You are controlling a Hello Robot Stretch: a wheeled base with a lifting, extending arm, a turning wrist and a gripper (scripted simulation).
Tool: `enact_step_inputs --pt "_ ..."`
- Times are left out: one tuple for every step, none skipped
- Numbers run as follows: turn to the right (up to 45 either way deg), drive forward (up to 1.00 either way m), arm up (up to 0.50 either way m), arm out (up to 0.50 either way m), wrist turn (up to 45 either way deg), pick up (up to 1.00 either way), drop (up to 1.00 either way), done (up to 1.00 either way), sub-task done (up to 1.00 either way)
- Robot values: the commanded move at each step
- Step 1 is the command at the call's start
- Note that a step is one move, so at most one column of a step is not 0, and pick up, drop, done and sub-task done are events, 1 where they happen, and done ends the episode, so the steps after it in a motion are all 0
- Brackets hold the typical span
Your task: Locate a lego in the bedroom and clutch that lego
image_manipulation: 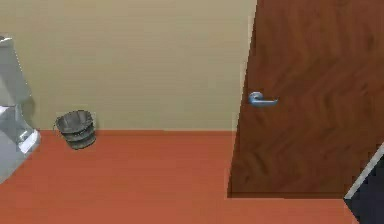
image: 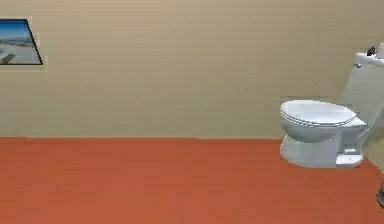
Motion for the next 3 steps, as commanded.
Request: enact_step_inputs --pt "-45.0 0.00 0.00 0.00 0.0 0.00 0.00 0.00 0.00" --pt "-15.0 0.00 0.00 0.00 0.0 0.00 0.00 0.00 0.00" --pt "0.0 0.50 0.00 0.00 0.0 0.00 0.00 0.00 0.00"
